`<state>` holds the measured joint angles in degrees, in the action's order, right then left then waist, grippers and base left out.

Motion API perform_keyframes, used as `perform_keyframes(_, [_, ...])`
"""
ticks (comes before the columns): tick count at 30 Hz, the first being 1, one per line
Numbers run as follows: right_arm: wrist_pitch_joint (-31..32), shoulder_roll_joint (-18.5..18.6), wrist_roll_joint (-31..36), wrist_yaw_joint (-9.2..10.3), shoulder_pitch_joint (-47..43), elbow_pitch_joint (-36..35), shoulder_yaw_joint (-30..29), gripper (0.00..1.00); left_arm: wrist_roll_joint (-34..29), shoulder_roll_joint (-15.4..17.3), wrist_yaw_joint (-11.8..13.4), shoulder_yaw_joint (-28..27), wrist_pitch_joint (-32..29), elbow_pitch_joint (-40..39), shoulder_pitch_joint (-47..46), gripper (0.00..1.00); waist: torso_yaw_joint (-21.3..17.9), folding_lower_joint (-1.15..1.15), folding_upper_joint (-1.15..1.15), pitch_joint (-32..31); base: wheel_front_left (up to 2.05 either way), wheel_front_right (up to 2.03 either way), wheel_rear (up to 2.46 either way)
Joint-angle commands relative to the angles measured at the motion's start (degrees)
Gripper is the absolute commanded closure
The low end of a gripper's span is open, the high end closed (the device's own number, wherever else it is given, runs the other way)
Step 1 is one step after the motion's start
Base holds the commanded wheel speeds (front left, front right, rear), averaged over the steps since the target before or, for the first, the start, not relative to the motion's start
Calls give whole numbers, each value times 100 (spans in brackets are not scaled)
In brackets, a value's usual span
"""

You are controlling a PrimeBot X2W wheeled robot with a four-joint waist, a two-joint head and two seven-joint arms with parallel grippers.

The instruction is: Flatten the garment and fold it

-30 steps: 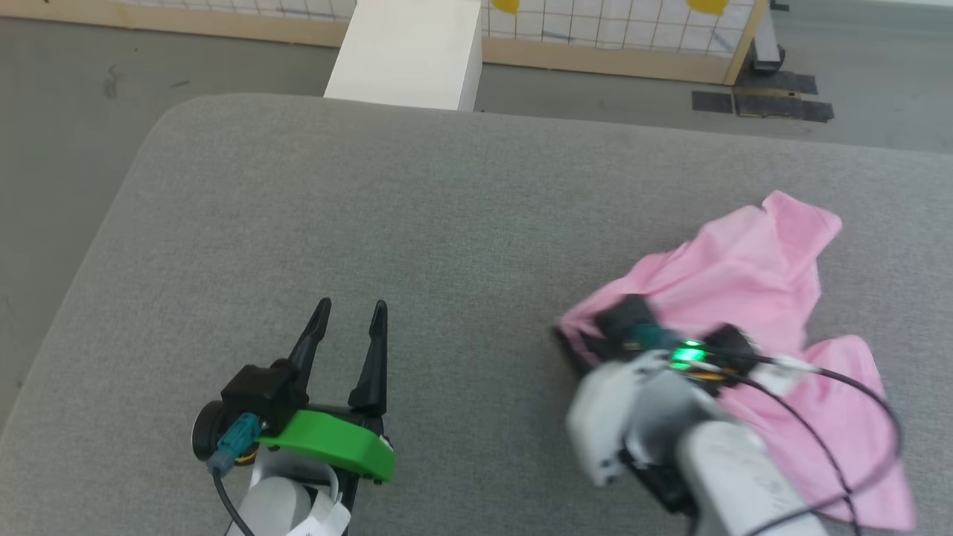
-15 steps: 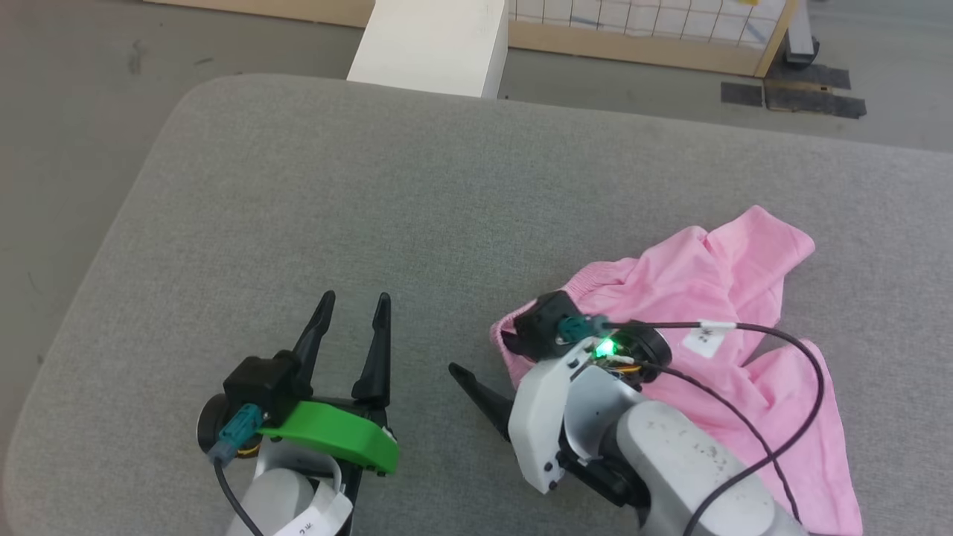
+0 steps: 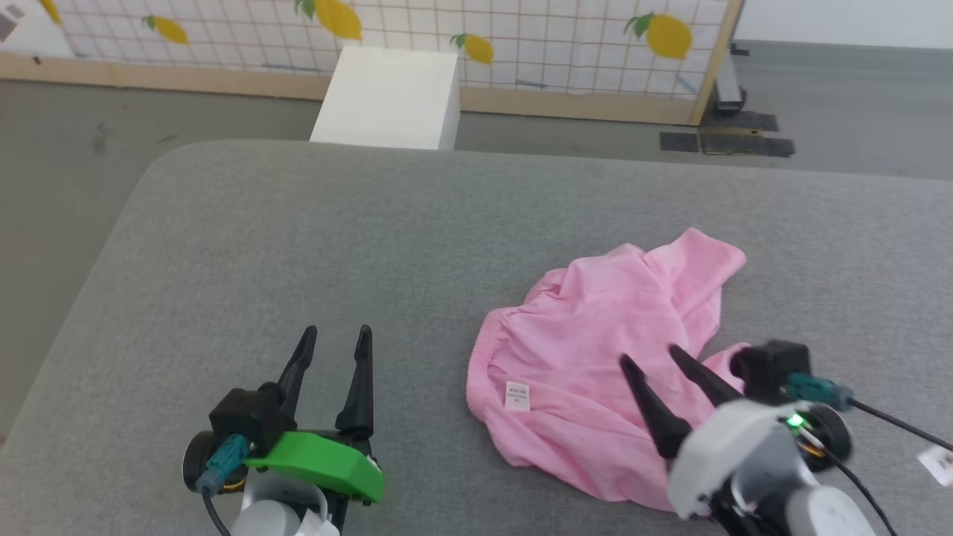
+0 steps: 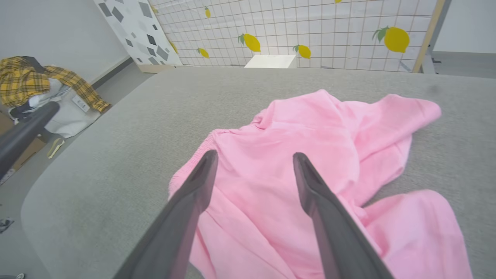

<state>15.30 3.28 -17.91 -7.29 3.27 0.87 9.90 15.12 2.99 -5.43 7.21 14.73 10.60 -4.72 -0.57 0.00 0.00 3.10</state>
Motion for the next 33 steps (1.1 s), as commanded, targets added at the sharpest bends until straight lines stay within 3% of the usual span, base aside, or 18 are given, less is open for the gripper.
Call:
perform_keyframes(1, [96, -4, 136, -20, -170, -131, -163, 0, -65, -12, -26, -7, 27, -7, 64, 0, -169, 0, 0, -136, 0, 0, 0])
perform_keyframes(6, [85, -20, 702, -20, -573, -543, -717, 0, -79, -12, -53, 61, 27, 7, 65, 0, -236, 0, 0, -171, 0, 0, 0])
perform_keyframes(15, [-1086, -38, 1025, -20, -945, -475, -1490, 0, -148, -12, -132, 642, -197, 460, -73, 0, -258, 0, 0, -118, 0, 0, 0])
perform_keyframes(18, [-1093, -39, 1053, -20, -1040, -424, -1525, 0, -102, -12, -99, 891, -718, 719, -309, 0, -289, 0, 0, -34, 0, 0, 0])
perform_keyframes(24, [-1000, -39, 1007, -20, -1028, -425, -1538, 0, 71, -12, 336, 1185, -1903, 1090, -956, 0, -430, 0, 0, 137, 0, 0, 0])
perform_keyframes(33, [-900, -40, 933, -20, -972, -485, -1475, 0, -128, 132, 644, 1450, -3652, 1482, -1524, 0, -652, 0, 0, 311, 0, 0, 0])
